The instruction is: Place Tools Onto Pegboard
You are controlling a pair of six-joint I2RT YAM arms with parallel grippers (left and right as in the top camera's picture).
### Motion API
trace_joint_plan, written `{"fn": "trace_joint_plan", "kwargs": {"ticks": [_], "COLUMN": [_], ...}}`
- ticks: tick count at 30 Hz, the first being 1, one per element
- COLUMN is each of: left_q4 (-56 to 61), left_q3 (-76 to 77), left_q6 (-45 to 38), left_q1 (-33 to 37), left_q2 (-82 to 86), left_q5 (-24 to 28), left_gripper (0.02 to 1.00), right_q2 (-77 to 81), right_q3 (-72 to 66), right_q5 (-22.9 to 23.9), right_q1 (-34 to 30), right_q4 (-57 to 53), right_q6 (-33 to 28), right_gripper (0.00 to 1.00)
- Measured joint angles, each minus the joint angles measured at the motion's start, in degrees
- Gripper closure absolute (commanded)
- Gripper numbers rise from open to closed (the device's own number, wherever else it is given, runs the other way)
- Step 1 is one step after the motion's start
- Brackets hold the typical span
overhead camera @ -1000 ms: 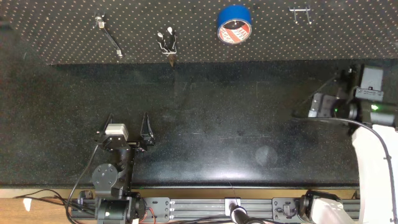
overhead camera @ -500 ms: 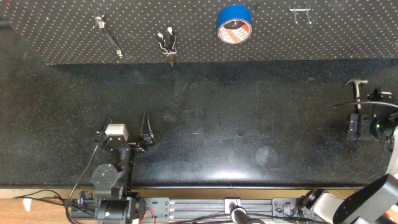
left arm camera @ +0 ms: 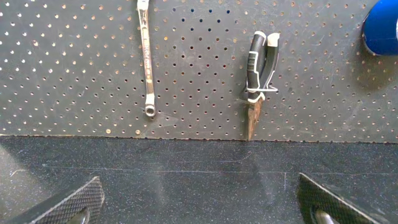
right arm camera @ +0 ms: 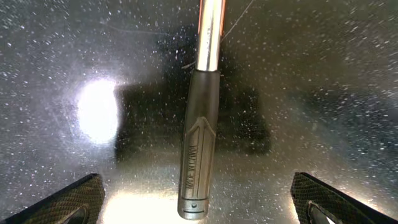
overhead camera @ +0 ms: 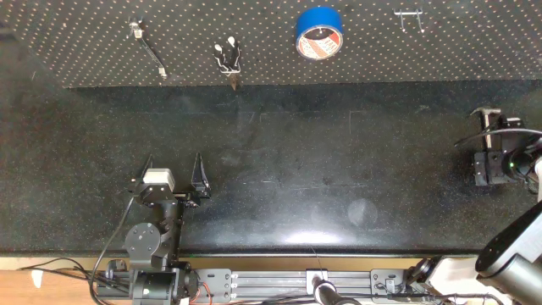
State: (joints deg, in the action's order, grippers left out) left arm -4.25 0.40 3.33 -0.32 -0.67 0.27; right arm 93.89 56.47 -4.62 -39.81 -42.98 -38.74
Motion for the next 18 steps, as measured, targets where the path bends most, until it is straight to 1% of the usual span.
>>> {"fn": "trace_joint_plan", "kwargs": {"ticks": [4, 7, 8, 10, 13, 14, 15, 16, 17, 18], "left_q4": [0.00, 0.00, 0.00, 0.00, 0.00, 0.00, 0.00, 0.00, 0.00, 0.00], "left_q3": [0.00, 0.00, 0.00, 0.00, 0.00, 0.00, 0.00, 0.00, 0.00, 0.00], "left_q6": [0.00, 0.00, 0.00, 0.00, 0.00, 0.00, 0.00, 0.00, 0.00, 0.00], "left_q1": [0.00, 0.00, 0.00, 0.00, 0.00, 0.00, 0.00, 0.00, 0.00, 0.00], "left_q2": [0.00, 0.00, 0.00, 0.00, 0.00, 0.00, 0.00, 0.00, 0.00, 0.00], "left_q5": [0.02, 0.02, 0.02, 0.02, 0.02, 0.00, 0.02, 0.02, 0.00, 0.02], "left_gripper": [0.023, 0.023, 0.023, 0.023, 0.020, 0.023, 0.023, 0.023, 0.023, 0.023], "right_q2": [0.33, 1.27, 1.46, 3.08, 3.30, 3.30, 3.30, 3.32, 3.37, 3.37], "right_q3": [0.00, 0.00, 0.00, 0.00, 0.00, 0.00, 0.00, 0.00, 0.00, 0.00], "right_q5": [-0.02, -0.04, -0.11, -1.46, -1.73, -1.75, -1.77, -1.88, -1.97, -1.97], "right_q1": [0.13, 0.98, 0.98, 0.98, 0.98, 0.98, 0.98, 0.98, 0.98, 0.98], "right_q4": [2.38, 2.97, 2.97, 2.97, 2.97, 2.97, 2.97, 2.99, 2.99, 3.04], "right_q6": [0.39, 3.96, 4.20, 5.09, 5.27, 5.29, 5.29, 5.55, 5.64, 5.73], "right_gripper": [0.025, 0.025, 0.025, 0.025, 0.029, 0.141, 0.297, 0.397, 0.549, 0.584]}}
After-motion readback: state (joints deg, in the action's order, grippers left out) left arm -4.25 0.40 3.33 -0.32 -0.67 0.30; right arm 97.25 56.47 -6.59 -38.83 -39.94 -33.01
